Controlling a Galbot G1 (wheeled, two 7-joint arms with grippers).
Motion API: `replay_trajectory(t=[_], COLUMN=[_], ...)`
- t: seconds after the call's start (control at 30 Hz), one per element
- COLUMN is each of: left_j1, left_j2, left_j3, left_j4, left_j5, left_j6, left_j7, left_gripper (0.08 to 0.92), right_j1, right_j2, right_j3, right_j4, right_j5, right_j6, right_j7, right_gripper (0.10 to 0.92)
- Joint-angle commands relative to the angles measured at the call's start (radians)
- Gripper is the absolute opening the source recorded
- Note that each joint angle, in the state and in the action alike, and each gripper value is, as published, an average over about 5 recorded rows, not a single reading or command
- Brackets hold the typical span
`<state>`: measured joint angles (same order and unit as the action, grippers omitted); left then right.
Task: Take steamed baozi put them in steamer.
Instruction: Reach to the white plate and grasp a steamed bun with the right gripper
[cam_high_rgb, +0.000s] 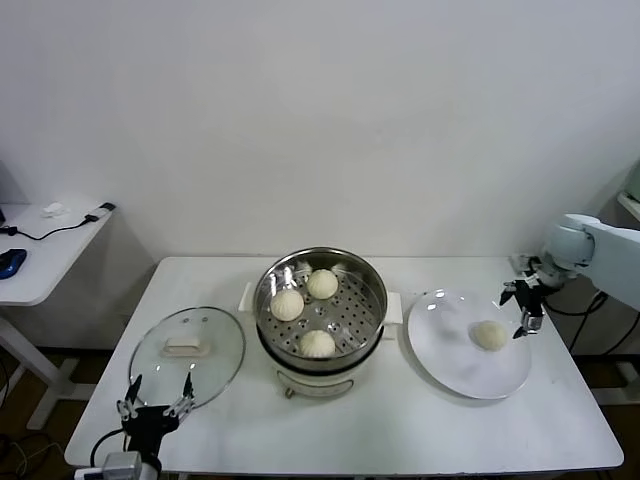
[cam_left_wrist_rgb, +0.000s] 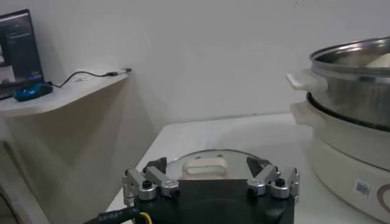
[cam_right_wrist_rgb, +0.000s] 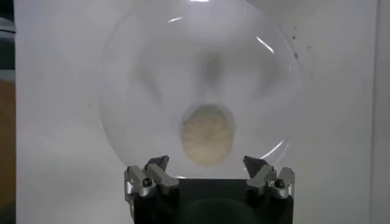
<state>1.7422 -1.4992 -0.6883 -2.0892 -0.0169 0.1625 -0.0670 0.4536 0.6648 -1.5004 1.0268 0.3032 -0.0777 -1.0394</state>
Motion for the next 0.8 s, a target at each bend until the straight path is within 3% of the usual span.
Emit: replay_trajectory(t=[0.03, 0.57, 0.8], left_j1=[0.0, -0.001, -0.003], left_j2=[0.004, 0.004, 0.005], left_j3=[-0.001, 0.002, 0.002], left_j4=[0.011, 0.022, 0.018], left_j5=[0.001, 0.004, 0.005], left_j6=[0.0, -0.002, 0.0], left_j7=[0.0, 0.0, 0.0], left_gripper=[0.823, 0.823, 0.823], right_j1=[-0.182, -0.279, -0.209], right_j2=[0.049, 0.113, 0.076], right_j3=[0.142, 0.251, 0.2], right_j4=[-0.101, -0.178, -0.126], right_j5=[-0.089, -0.124, -0.12], right_j6=[-0.008, 0.003, 0.001], right_j7=[0.015, 0.059, 0.028], right_gripper=[0.823, 0.822, 0.697])
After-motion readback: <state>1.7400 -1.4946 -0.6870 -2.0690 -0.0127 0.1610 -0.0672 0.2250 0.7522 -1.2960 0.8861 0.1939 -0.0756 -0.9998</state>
